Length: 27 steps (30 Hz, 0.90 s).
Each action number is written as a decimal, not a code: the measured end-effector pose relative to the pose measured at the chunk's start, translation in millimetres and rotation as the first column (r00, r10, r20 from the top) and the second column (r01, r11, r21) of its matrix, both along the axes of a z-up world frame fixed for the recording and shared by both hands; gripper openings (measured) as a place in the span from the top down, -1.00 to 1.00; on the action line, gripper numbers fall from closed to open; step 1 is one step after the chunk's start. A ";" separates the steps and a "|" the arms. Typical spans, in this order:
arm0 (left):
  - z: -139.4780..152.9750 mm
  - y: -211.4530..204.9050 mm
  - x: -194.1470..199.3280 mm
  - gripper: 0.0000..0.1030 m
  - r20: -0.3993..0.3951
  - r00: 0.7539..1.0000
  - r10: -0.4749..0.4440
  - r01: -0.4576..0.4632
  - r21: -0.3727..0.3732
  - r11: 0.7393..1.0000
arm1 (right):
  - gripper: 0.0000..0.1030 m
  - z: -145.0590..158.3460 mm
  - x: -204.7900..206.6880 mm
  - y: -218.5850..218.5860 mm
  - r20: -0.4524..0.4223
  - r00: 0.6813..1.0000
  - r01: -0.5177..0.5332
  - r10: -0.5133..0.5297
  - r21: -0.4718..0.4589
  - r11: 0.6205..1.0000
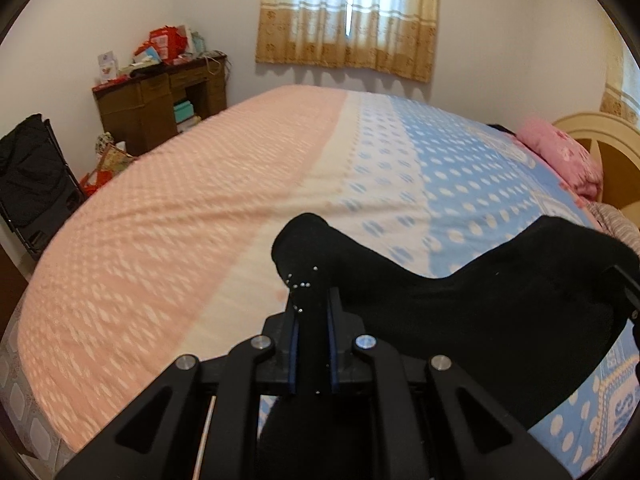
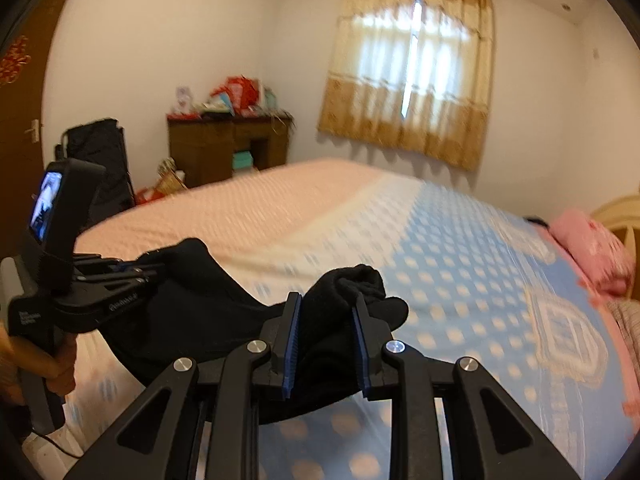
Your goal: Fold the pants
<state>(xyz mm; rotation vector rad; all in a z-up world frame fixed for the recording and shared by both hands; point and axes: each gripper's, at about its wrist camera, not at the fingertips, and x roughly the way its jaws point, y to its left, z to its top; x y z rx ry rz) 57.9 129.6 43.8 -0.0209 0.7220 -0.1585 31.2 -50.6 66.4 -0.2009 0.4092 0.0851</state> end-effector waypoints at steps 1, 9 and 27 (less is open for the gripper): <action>3.9 4.5 5.3 0.77 0.011 1.000 0.013 -0.013 0.005 1.000 | 0.53 0.9 5.2 5.1 0.021 1.000 -0.019 0.019 0.003 1.000; 12.3 42.5 49.0 0.77 0.081 0.988 0.134 -0.142 0.108 0.984 | 0.52 -89.7 82.2 18.5 -0.142 0.985 -0.092 0.102 0.075 0.993; -71.9 84.9 59.3 -0.59 -0.004 0.953 0.302 -0.295 0.208 0.933 | -0.30 -90.9 49.7 9.2 -0.146 0.987 -0.056 0.061 0.038 0.998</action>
